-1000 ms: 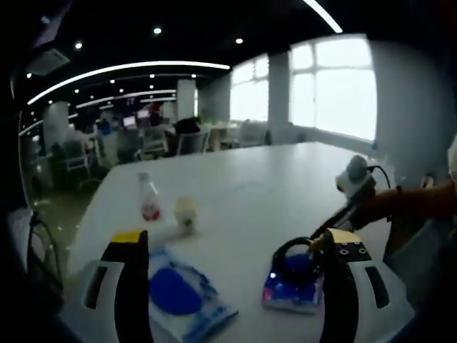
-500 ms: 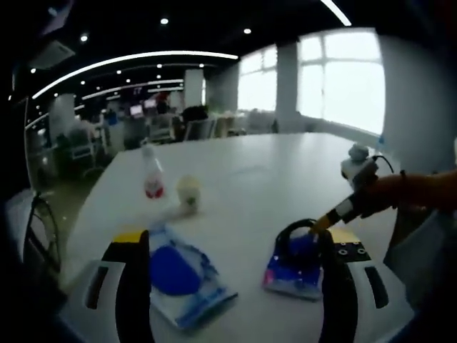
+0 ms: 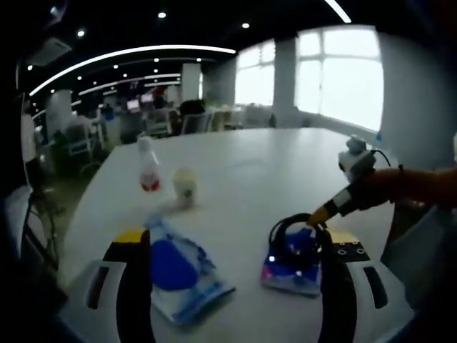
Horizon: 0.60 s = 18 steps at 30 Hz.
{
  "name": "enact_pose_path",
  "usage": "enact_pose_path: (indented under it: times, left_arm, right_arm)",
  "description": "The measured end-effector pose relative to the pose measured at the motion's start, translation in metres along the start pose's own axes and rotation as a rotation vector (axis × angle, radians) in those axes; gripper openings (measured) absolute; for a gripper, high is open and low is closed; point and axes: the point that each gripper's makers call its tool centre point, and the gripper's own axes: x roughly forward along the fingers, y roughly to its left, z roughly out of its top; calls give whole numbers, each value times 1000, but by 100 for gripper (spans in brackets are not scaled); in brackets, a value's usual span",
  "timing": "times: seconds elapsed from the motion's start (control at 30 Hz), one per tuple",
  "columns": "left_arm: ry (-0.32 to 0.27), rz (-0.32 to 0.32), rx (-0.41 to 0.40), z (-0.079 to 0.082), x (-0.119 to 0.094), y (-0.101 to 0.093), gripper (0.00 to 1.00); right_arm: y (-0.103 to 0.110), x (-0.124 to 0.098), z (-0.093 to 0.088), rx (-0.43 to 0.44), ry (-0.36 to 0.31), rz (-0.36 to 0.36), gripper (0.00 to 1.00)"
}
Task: Arrange the tabletop items into an orderly group along one side of the table until the central work area is clear of visible clutter.
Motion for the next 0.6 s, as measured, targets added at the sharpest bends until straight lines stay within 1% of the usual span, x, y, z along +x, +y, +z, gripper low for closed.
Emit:
enact_pose_path:
  times: [0.07,0.17,0.2,0.27,0.4,0.5,0.6]
  left_arm:
    - [-16,1,-11,3,-1,1,96]
    - [-13,5,-14,2,-2,2,95]
    - [-13,6,-11,2,-2,2,95]
    - [-10,8,-12,1,-2,3,95]
    - [-13,6,-12,2,-2,3,95]
    - [-9,4,-8,1,-2,3,95]
    - [-10,0,-9,1,-2,2,95]
  right_arm:
    - [3,1,1,7,-5,8,10]
    - [11,1,4,23,-20,42,10]
    - [16,0,8,46,-35,62,9]
    - [22,-2,11,66,-46,97,8]
    - [25,-3,12,37,-44,106,7]
    - [33,-5,14,35,-45,134,6]
    - [41,-8,17,11,-51,150,6]
